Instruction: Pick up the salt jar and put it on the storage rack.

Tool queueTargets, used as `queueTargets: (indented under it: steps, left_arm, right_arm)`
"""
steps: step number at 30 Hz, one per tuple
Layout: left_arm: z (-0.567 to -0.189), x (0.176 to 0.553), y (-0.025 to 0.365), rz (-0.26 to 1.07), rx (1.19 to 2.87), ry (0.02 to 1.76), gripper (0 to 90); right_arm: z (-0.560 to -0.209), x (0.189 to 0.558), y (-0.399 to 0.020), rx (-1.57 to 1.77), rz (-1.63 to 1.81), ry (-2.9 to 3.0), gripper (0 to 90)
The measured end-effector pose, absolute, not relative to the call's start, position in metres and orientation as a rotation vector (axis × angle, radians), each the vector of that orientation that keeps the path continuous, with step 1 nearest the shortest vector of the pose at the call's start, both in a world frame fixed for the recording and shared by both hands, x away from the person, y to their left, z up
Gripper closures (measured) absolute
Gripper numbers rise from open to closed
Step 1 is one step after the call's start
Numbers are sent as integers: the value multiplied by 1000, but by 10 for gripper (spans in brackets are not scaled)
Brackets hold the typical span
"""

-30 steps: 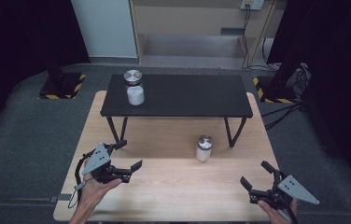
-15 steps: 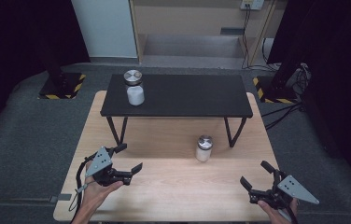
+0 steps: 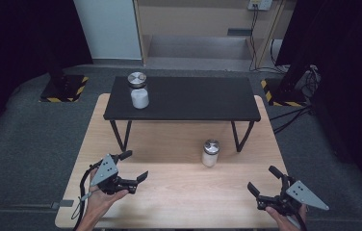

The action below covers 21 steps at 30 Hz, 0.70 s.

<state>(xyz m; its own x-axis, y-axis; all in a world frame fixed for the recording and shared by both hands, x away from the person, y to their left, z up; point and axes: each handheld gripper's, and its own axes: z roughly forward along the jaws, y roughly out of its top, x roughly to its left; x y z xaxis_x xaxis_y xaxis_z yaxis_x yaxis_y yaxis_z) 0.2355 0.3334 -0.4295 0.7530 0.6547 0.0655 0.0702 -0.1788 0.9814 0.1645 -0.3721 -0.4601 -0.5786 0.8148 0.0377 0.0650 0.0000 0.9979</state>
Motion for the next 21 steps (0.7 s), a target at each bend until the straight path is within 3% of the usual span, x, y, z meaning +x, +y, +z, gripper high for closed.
queueTargets:
  steps: [21]
  left_arm:
    - [-435, 231, 333, 579, 1673, 545, 61]
  right_arm:
    - [-460, 163, -372, 915, 1646, 1677, 8]
